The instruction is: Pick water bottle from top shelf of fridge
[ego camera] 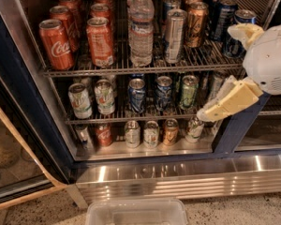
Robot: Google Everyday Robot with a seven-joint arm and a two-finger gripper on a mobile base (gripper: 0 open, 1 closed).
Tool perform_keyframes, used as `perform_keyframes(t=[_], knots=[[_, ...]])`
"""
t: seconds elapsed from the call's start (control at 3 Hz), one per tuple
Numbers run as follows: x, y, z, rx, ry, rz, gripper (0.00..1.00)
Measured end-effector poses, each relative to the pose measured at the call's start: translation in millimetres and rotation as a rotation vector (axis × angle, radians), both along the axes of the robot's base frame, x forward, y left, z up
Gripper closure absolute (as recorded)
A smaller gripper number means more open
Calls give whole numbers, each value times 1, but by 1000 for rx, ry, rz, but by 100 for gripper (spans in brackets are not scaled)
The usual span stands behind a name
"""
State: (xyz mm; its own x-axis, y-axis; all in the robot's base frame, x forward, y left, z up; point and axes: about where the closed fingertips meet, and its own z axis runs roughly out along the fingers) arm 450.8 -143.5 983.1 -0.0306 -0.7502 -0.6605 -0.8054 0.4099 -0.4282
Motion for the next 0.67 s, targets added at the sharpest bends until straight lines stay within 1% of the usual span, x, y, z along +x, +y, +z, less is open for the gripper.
perform_keyframes(t=[0.33,0.67], knots=[[9,9,19,65,-64,-6,0],[9,9,19,67,-62,-7,0]])
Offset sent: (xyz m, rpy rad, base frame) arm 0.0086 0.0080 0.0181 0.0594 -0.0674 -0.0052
